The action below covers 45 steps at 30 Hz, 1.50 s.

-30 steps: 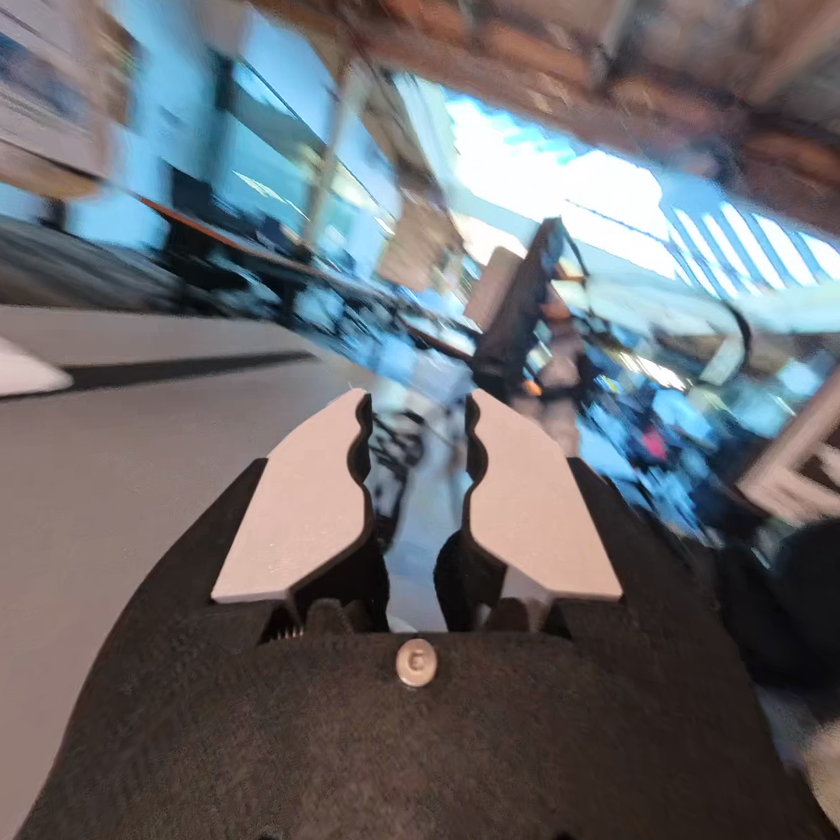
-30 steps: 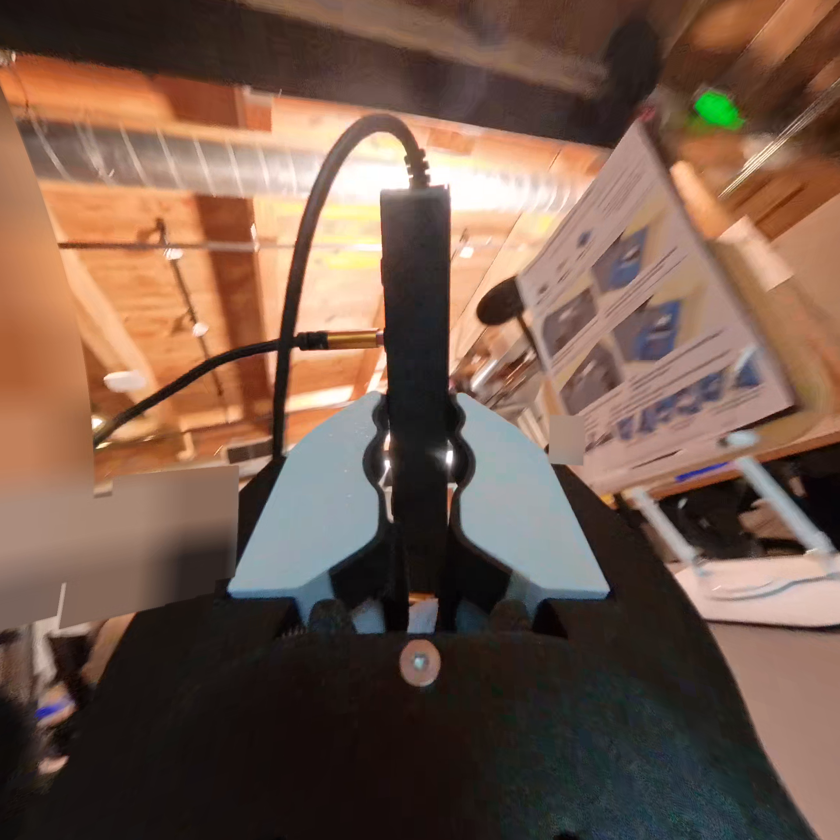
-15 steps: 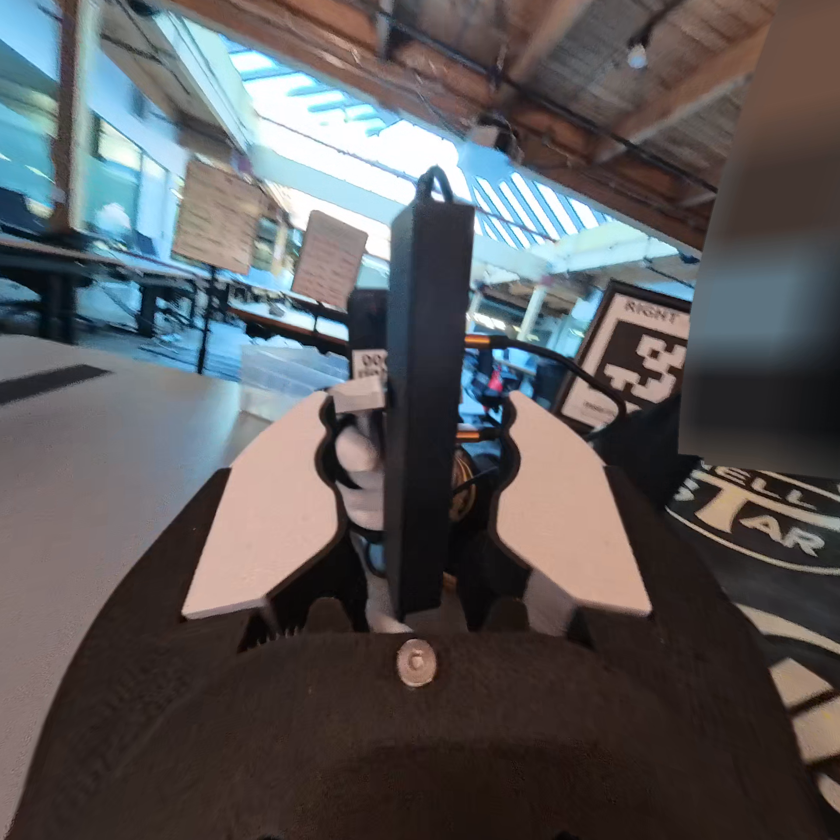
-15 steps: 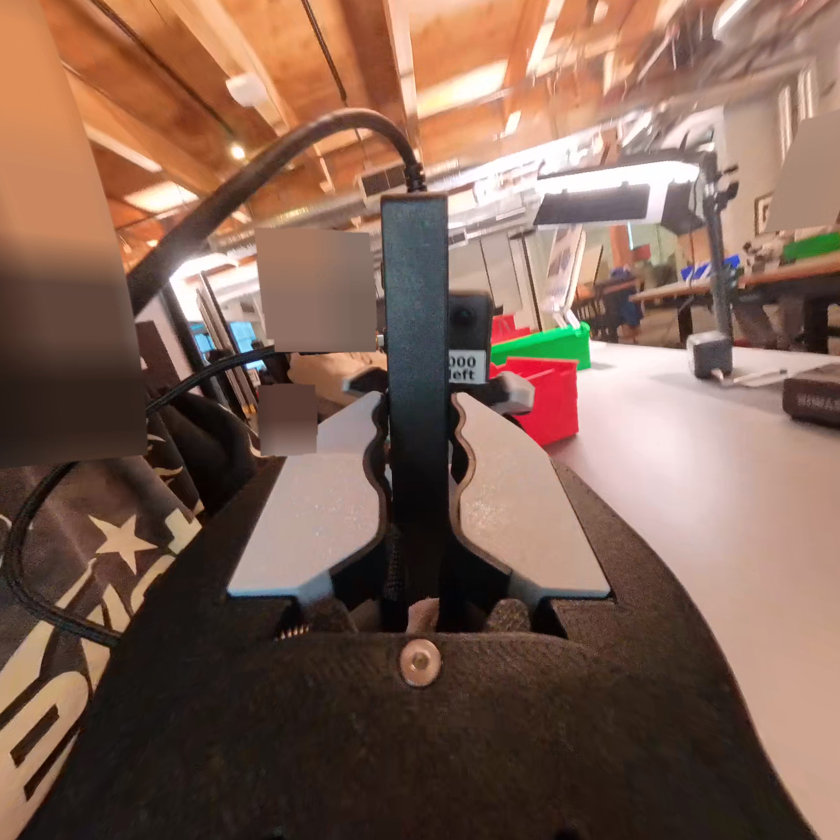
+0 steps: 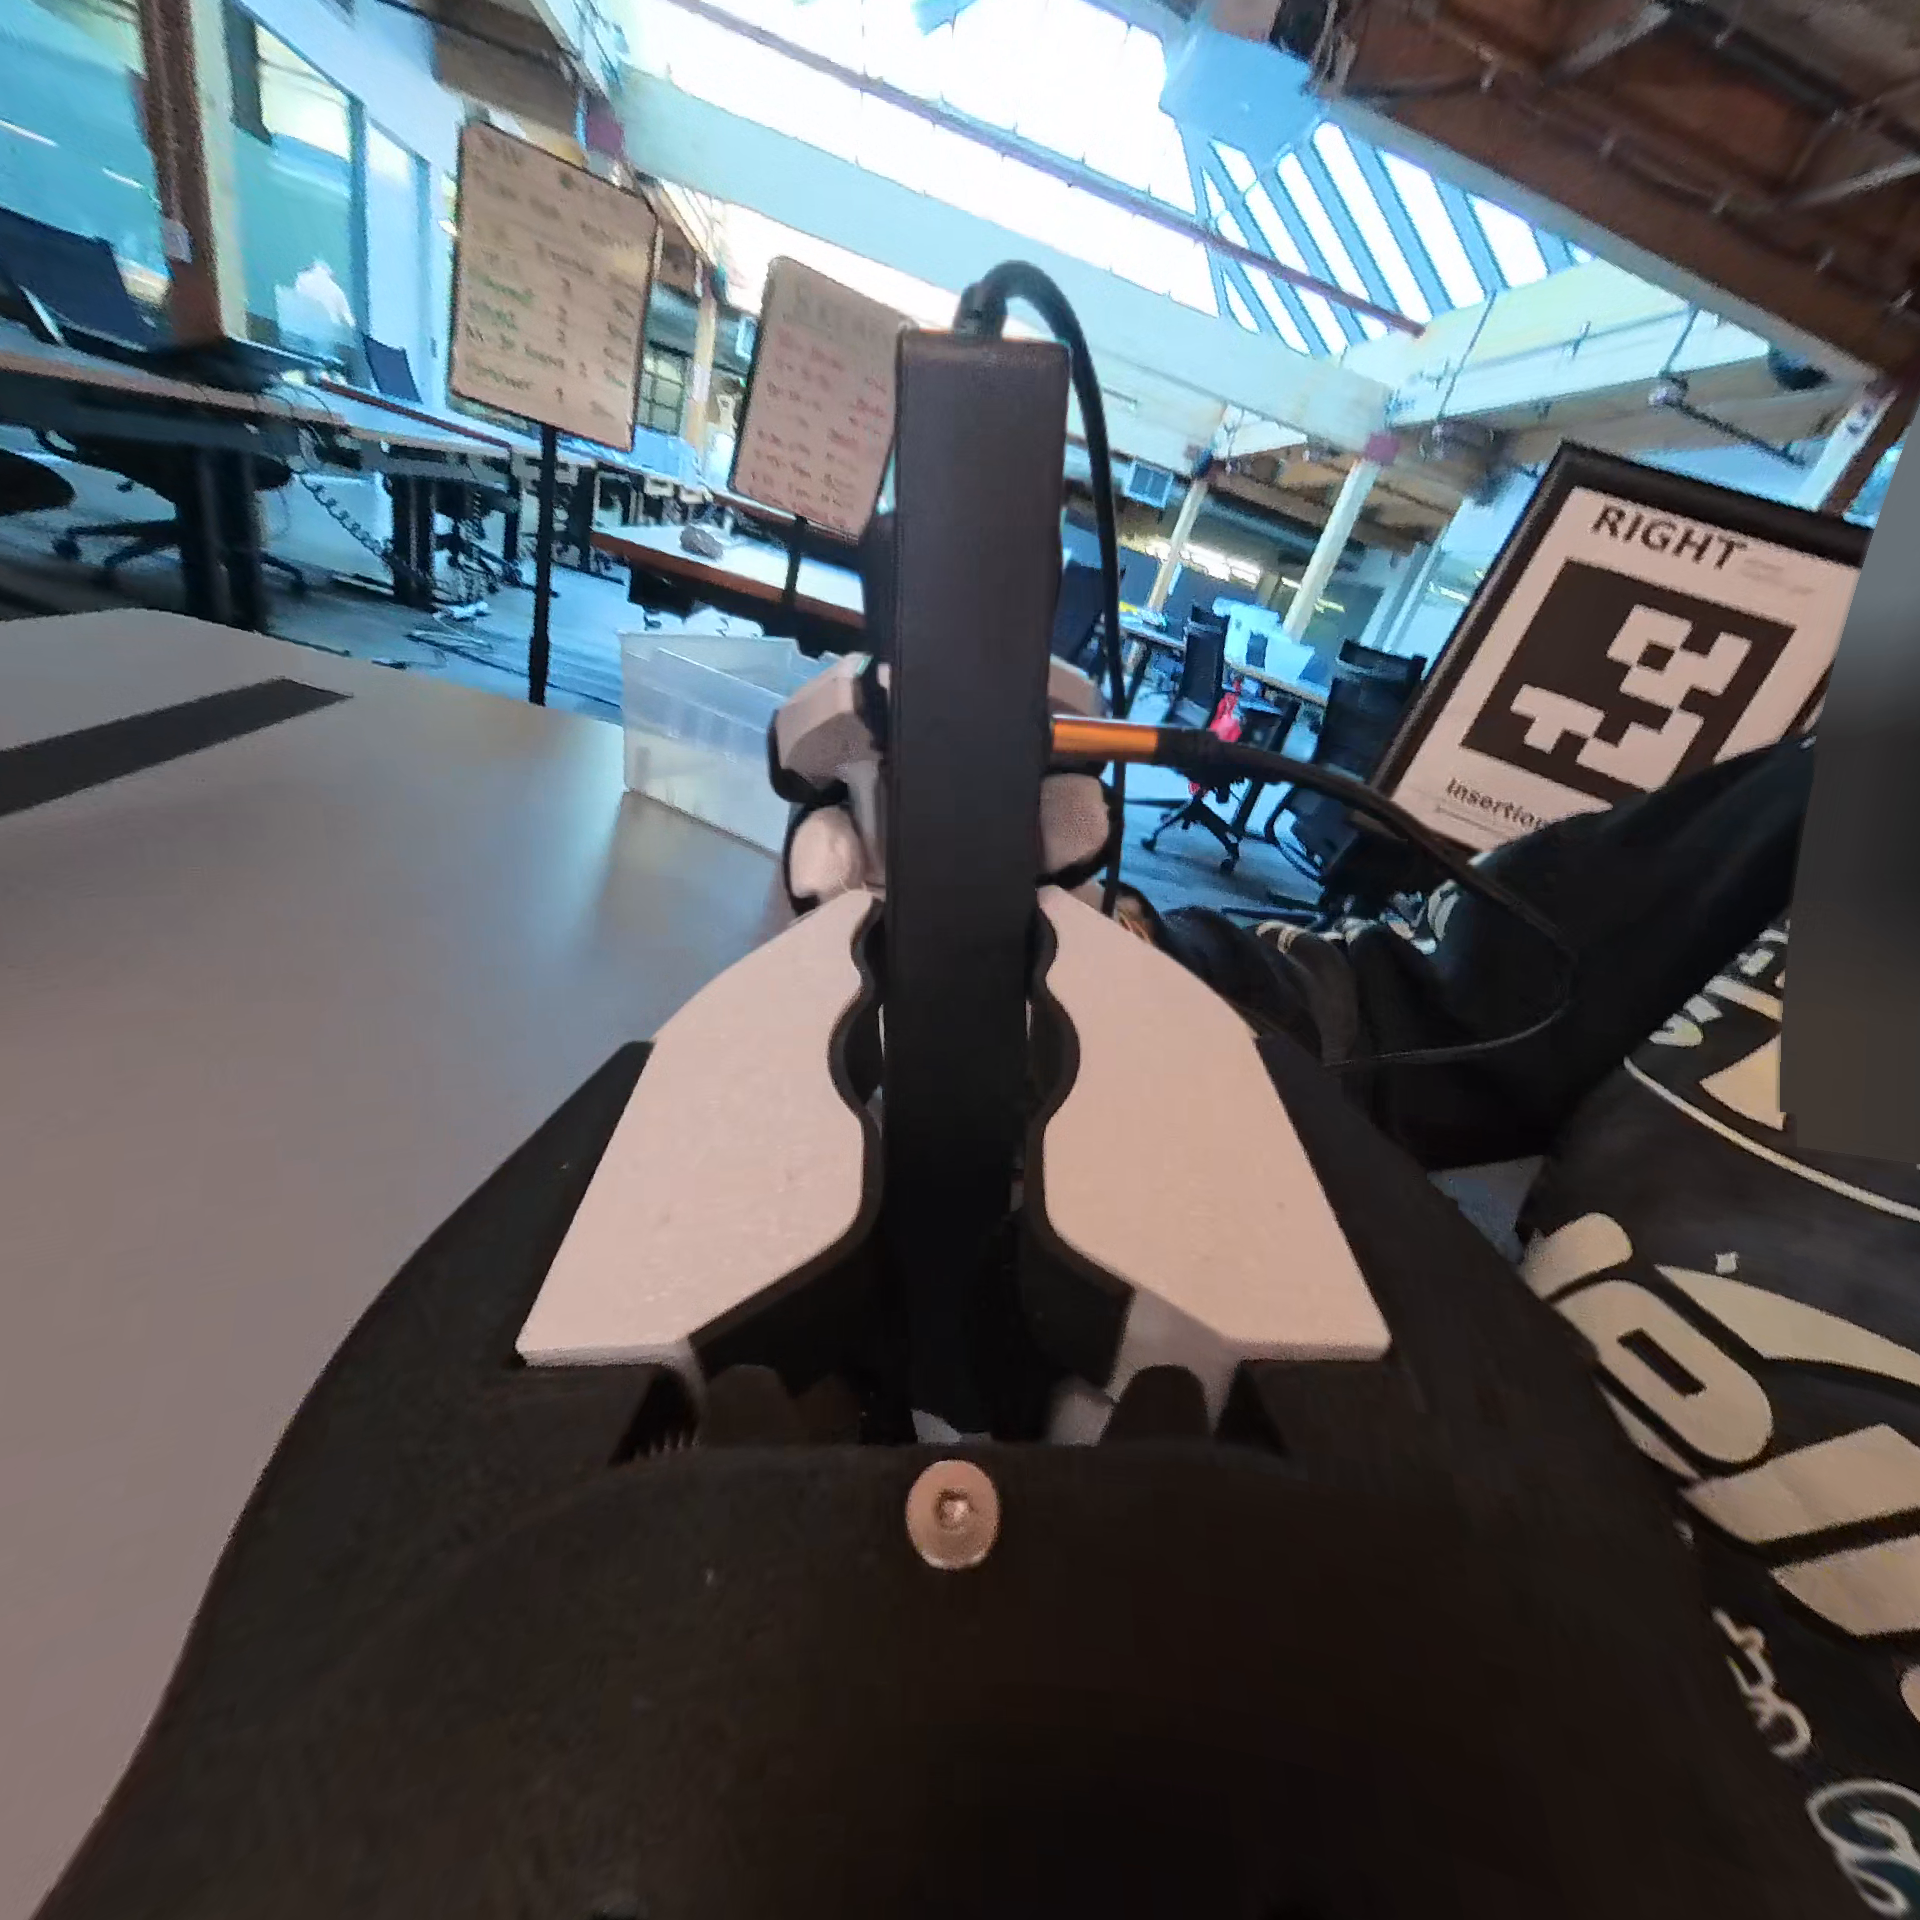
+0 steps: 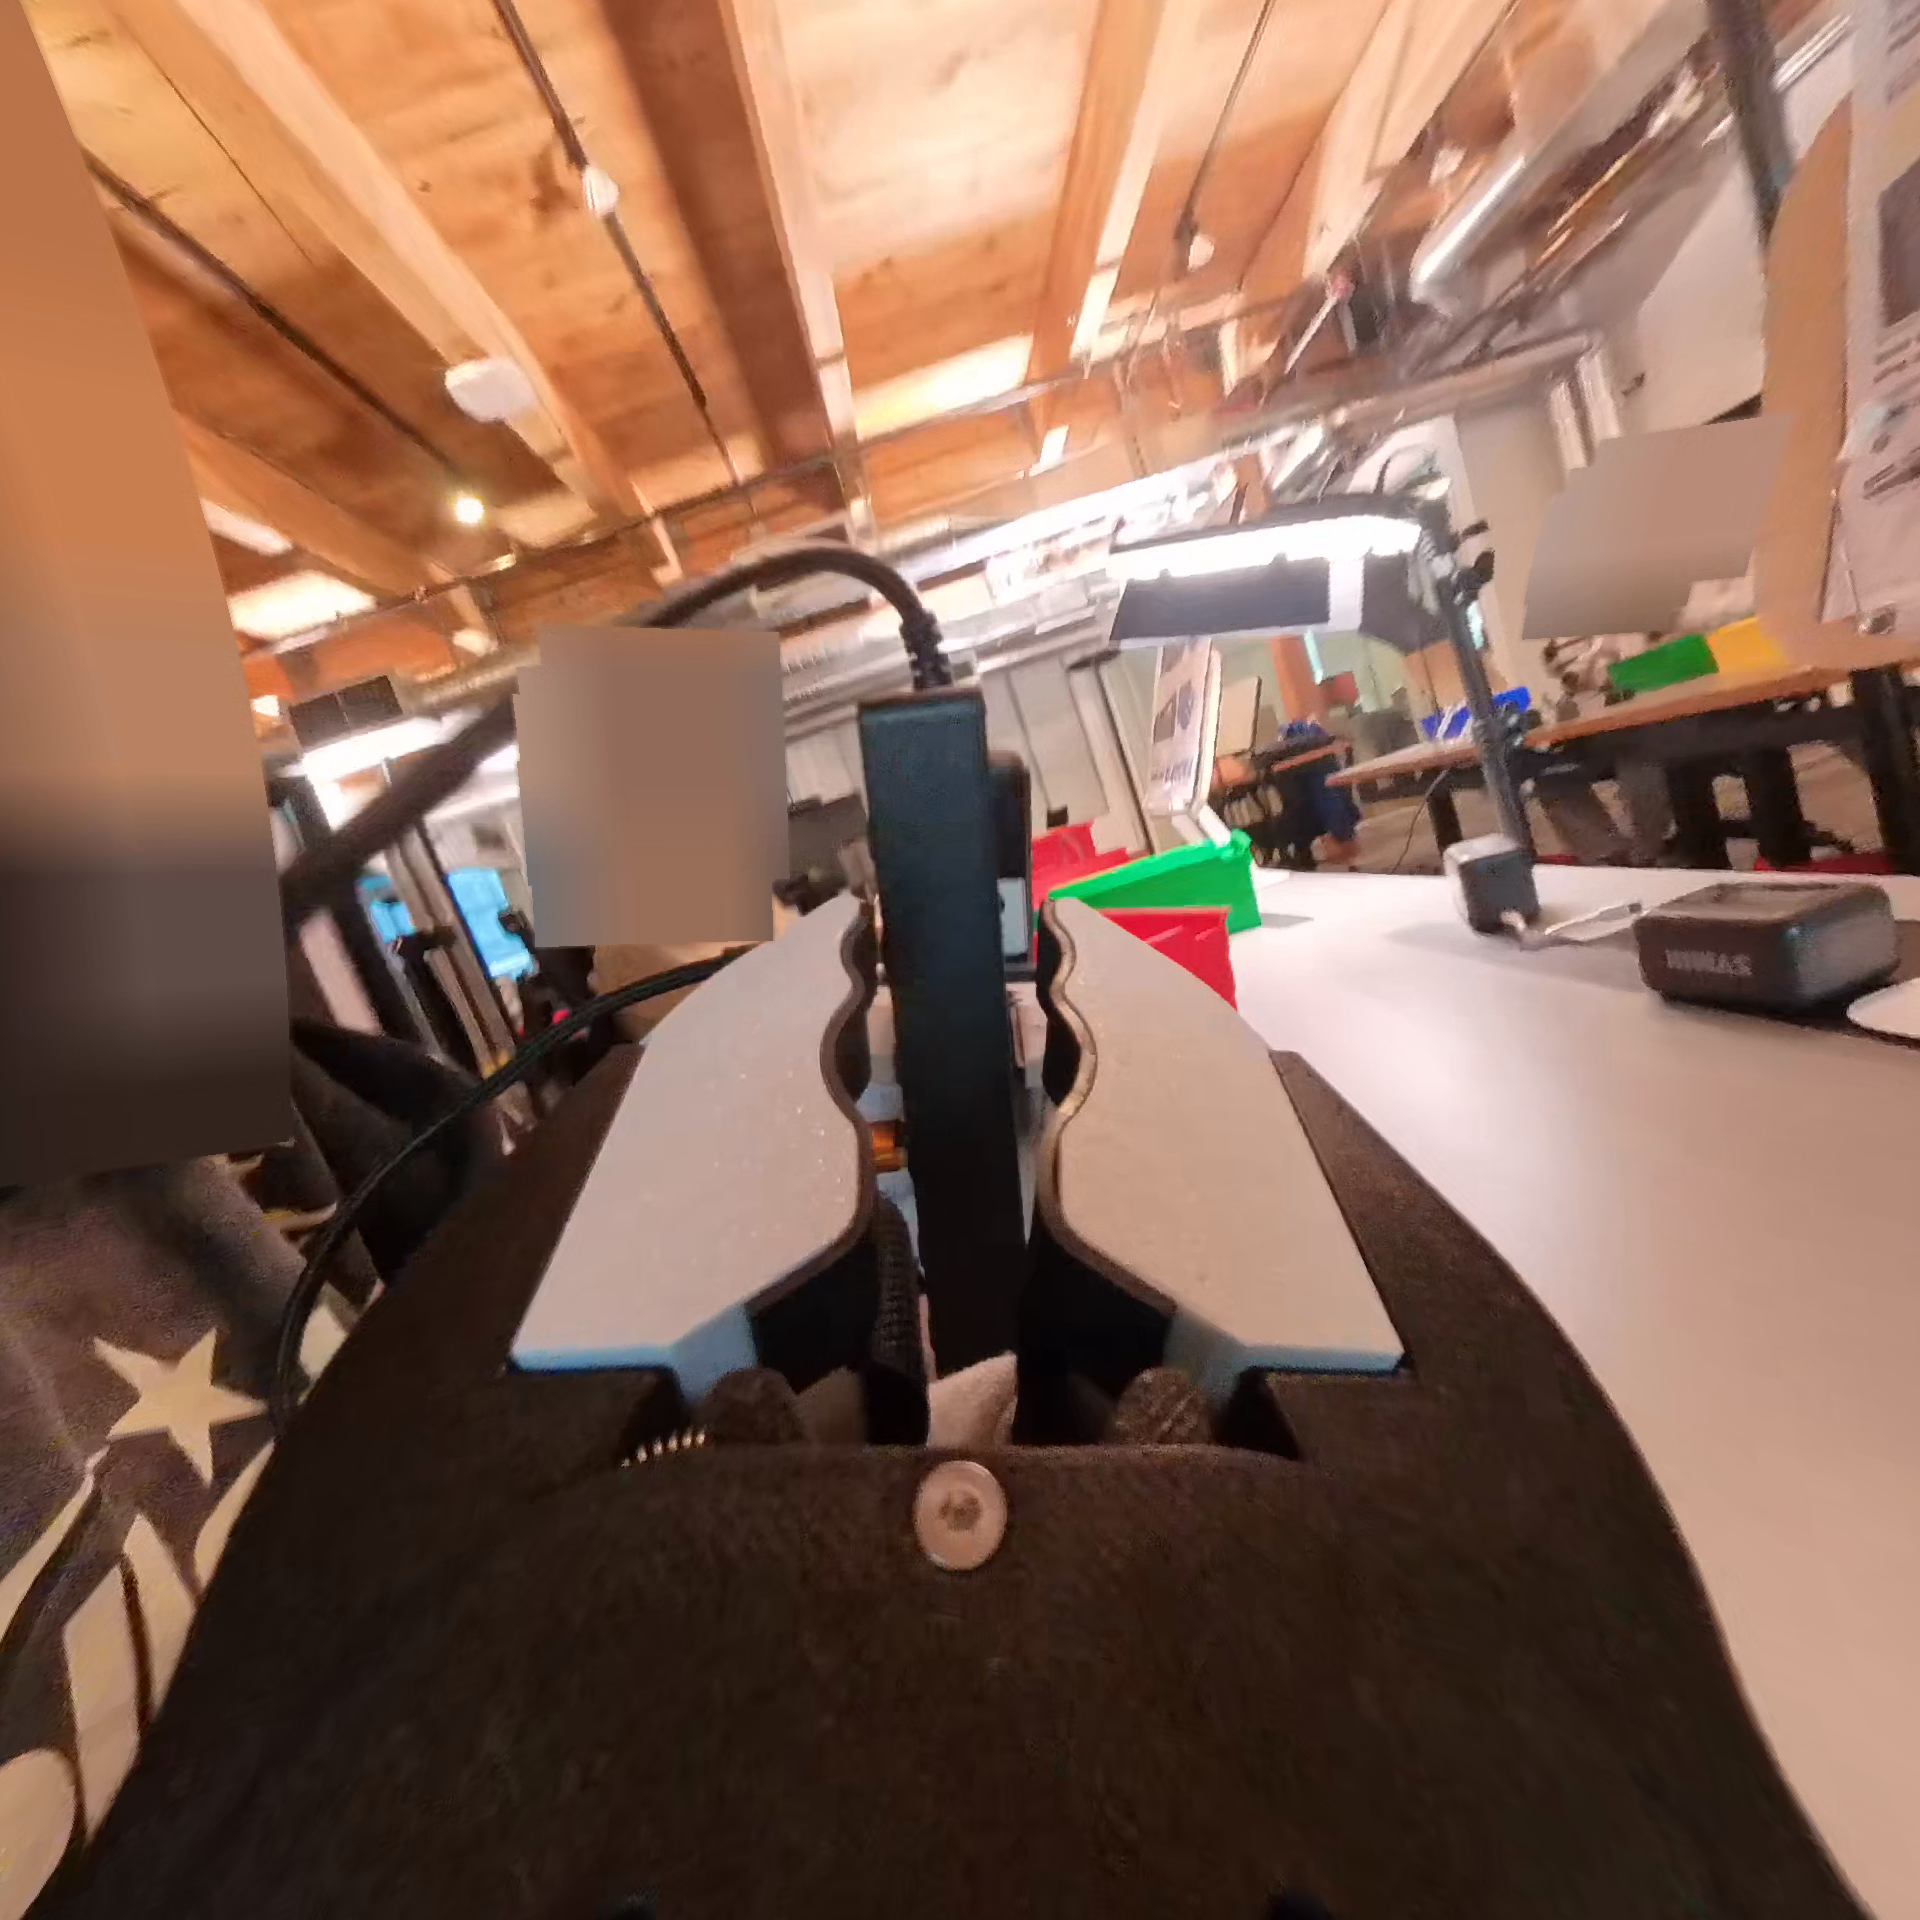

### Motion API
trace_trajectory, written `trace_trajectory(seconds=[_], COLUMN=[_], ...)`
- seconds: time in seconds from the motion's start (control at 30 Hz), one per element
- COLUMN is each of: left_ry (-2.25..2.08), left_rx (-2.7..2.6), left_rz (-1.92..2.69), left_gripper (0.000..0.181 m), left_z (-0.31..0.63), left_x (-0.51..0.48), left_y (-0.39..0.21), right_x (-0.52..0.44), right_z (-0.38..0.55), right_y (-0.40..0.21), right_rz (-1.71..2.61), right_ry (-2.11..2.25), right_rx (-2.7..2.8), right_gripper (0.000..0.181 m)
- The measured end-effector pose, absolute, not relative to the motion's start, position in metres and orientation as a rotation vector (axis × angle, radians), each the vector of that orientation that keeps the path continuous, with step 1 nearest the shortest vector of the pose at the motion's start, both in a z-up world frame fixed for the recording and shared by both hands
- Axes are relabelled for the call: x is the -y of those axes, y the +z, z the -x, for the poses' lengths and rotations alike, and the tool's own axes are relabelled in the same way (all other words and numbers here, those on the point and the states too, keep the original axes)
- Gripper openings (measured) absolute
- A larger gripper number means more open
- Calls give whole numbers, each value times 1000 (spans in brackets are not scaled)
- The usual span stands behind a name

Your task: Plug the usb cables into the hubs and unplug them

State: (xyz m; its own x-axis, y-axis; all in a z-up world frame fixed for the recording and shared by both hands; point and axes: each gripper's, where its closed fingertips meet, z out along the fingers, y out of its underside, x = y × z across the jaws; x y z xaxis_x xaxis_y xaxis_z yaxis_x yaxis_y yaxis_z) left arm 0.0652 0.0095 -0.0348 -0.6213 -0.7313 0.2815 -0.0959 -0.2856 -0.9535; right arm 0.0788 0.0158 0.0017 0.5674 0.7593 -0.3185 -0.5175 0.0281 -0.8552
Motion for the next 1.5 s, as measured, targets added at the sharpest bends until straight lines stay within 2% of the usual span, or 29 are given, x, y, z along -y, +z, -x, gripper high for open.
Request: trace_trajectory(seconds=[0.13,0.33,0.5,0.6,0.7,0.8,0.87,0.93,0.97,1.07,1.3,1.43,1.5], left_ry=[-1994,-2121,-1825,-1680,-1419,-1060,-941,-857,-824,-723,-596,-559,-550], left_rx=[-1628,-1662,-1564,-1350,-1156,-1137,-1169,-1219,-1238,-1271,-1280,-1332,-1363], left_rz=[1021,918,998,1039,1111,1108,1104,1098,1096,1092,1058,909,852], left_gripper=[26,41,25,24,24,24,24,24,24,24,24,24,24], left_z=[-67,-61,-74,-73,-65,-59,-61,-66,-69,-71,-69,-74,-77], left_x=[10,33,1,-35,-81,-109,-111,-108,-106,-107,-112,-89,-78], left_y=[-45,-36,-42,-31,-23,-25,-30,-39,-43,-50,-50,-45,-47], right_x=[-9,3,-19,-41,-41,-6,10,8,0,-24,-32,-51,-51], right_z=[-62,-50,-63,-114,-216,-260,-236,-180,-152,-104,-64,-71,-75], right_y=[0,6,-3,-14,-50,-22,20,38,34,4,-15,-39,-38], right_rz=[1184,1098,1220,1329,1426,1200,1039,1004,1052,1255,1258,1470,1473], right_ry=[1033,1154,995,762,436,199,129,170,239,337,-228,79,192], right_rx=[350,400,293,27,-512,-614,-411,-99,26,209,533,370,311], right_gripper=[25,25,26,37,44,49,45,24,21,23,25,43,37])
